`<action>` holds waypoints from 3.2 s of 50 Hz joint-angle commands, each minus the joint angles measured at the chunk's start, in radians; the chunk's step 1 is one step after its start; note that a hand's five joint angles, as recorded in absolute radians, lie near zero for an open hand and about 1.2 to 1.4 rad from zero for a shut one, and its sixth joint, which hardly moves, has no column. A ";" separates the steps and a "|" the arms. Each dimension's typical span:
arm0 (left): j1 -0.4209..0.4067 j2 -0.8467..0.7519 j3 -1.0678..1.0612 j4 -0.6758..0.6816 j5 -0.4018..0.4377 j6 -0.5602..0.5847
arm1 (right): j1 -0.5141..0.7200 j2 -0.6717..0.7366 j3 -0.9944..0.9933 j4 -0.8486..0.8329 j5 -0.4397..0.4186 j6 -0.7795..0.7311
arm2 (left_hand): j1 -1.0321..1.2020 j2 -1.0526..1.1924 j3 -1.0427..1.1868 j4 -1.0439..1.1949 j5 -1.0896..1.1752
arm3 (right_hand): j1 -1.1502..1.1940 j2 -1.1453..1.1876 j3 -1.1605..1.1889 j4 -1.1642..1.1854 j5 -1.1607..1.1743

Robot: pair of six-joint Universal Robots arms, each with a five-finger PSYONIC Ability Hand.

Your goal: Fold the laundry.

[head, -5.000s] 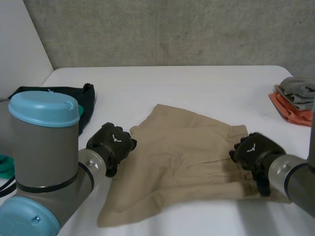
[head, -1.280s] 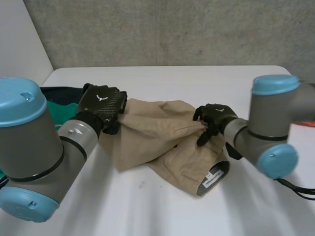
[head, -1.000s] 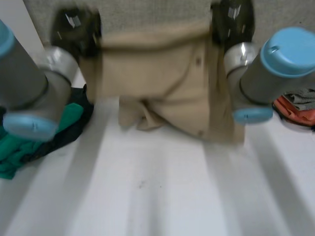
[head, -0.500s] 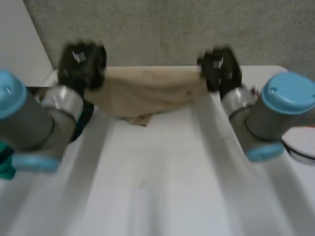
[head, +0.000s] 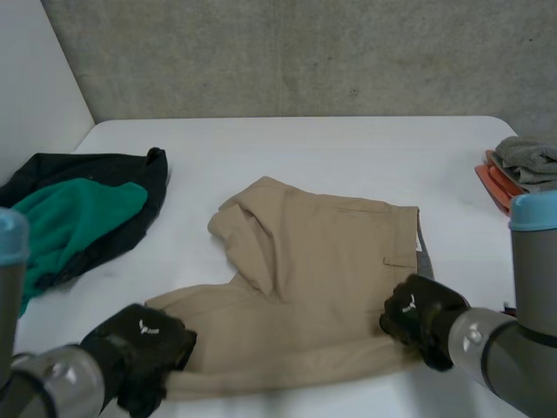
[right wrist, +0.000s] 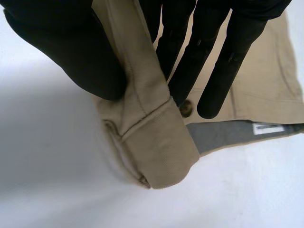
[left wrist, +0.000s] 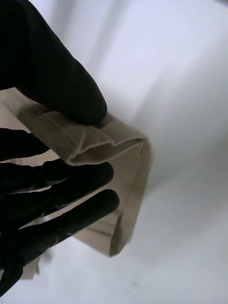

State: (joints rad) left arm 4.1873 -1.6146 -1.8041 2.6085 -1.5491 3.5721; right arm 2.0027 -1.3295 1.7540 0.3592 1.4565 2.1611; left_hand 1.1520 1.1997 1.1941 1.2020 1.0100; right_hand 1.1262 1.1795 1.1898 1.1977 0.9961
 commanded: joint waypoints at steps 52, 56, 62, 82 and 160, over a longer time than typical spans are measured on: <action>0.111 -0.486 0.231 0.878 -0.029 0.000 | 0.013 0.515 -0.404 -0.895 -0.133 0.228 | 0.244 0.197 0.202 0.194 0.212 | 0.270 0.217 0.207 0.199 0.226; 0.108 -0.409 0.152 0.782 -0.032 0.040 | 0.016 0.422 -0.317 -0.716 -0.124 0.180 | 0.244 0.197 0.202 0.194 0.212 | 0.270 0.217 0.207 0.199 0.226; 0.086 -0.205 0.043 0.494 -0.039 0.096 | 0.027 0.219 -0.213 -0.239 -0.090 0.119 | 0.244 0.197 0.202 0.194 0.212 | 0.270 0.217 0.207 0.199 0.226; 0.010 -0.094 0.072 0.154 -0.131 0.114 | 0.007 0.133 -0.064 0.018 -0.033 0.117 | 0.244 0.197 0.202 0.194 0.212 | 0.270 0.217 0.207 0.199 0.226; 0.074 -0.335 0.319 0.565 0.121 -0.319 | -0.191 0.297 -0.189 -0.491 0.176 0.640 | -0.978 -1.025 -1.020 -1.027 -1.010 | 0.270 0.217 0.207 0.199 0.226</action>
State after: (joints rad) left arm 4.2586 -1.9718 -1.4528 3.1107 -1.4047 3.2595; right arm 1.8386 -0.9955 1.5451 -0.1133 1.5716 2.8105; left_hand 0.1884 0.2069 0.2106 0.2045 0.0489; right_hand 1.0431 1.1437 1.1516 1.1695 0.9402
